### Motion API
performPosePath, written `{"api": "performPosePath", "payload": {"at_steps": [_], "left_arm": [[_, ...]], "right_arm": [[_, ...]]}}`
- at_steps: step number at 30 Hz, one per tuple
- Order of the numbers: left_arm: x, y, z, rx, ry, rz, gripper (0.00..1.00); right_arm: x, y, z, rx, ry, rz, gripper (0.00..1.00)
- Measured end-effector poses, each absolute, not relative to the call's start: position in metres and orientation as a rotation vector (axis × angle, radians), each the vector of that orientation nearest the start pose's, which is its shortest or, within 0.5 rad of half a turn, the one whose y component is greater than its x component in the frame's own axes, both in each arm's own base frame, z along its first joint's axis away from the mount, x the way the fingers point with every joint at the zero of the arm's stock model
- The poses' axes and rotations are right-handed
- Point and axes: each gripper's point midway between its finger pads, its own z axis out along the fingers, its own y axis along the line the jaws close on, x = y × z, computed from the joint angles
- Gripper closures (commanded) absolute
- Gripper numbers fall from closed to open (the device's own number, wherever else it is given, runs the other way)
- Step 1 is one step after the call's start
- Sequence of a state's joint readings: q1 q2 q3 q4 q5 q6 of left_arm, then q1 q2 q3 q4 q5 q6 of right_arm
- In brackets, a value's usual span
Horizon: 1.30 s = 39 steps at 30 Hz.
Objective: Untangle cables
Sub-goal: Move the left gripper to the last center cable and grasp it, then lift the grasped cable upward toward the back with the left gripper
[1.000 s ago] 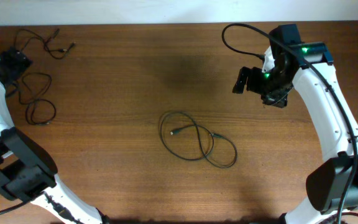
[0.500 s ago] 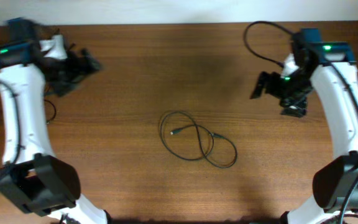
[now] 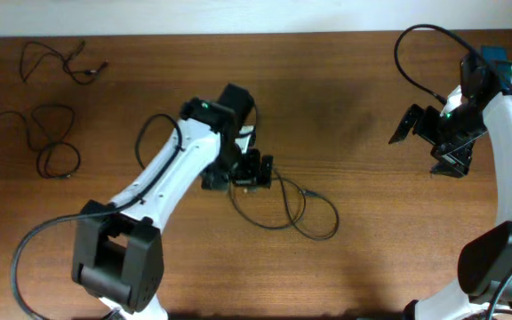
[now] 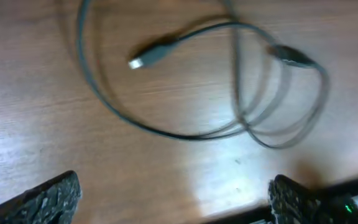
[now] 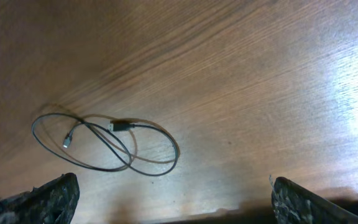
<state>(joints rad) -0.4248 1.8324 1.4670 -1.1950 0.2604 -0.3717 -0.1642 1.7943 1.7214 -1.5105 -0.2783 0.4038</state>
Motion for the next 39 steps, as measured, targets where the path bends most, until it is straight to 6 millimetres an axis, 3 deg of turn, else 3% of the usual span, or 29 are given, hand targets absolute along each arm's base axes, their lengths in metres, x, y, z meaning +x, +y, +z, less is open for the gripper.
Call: {"api": "performPosePath", "payload": {"at_steps": [3,8,9,13,15,20,23,27,28,32,34,35,39], "left_arm": [[0.289,-0.166,0.068,-0.140,3.227,-0.299,0.01],[0.286,-0.145,0.060,-0.421,3.245,-0.251,0.02],[0.282,-0.143,0.057,-0.493,3.252,-0.235,0.08],[0.261,-0.136,0.034,-0.756,3.264,-0.168,0.06],[0.257,-0.135,0.023,-0.810,3.251,-0.165,0.14],[0.268,-0.139,0.003,-0.792,3.174,-0.221,0.16],[0.273,-0.148,0.001,-0.673,3.152,-0.210,0.25],[0.267,-0.155,-0.001,-0.554,3.145,-0.118,0.47],[0.266,-0.156,-0.001,-0.549,3.138,-0.099,0.48],[0.270,-0.152,-0.002,-0.556,3.110,-0.056,0.76],[0.271,-0.150,-0.003,-0.562,3.100,-0.047,0.85],[0.272,-0.150,-0.003,-0.565,3.092,-0.048,1.00],[0.282,-0.151,-0.002,-0.558,3.039,-0.070,1.00]], "right_arm": [[0.328,-0.006,0.174,0.887,3.029,0.437,0.02],[0.328,-0.006,0.174,0.887,3.029,0.437,0.02],[0.328,-0.006,0.174,0.886,3.029,0.437,0.02],[0.328,-0.006,0.174,0.887,3.029,0.437,0.02],[0.328,-0.006,0.174,0.887,3.030,0.437,0.02],[0.328,-0.006,0.174,0.886,3.028,0.437,0.01],[0.328,-0.006,0.175,0.886,3.027,0.437,0.02],[0.328,-0.006,0.175,0.885,3.028,0.437,0.02],[0.328,-0.006,0.175,0.885,3.028,0.437,0.02],[0.328,-0.006,0.175,0.885,3.028,0.437,0.02],[0.328,-0.006,0.175,0.886,3.027,0.437,0.01],[0.328,-0.006,0.175,0.885,3.028,0.437,0.02],[0.328,-0.006,0.175,0.885,3.028,0.437,0.02]]}}
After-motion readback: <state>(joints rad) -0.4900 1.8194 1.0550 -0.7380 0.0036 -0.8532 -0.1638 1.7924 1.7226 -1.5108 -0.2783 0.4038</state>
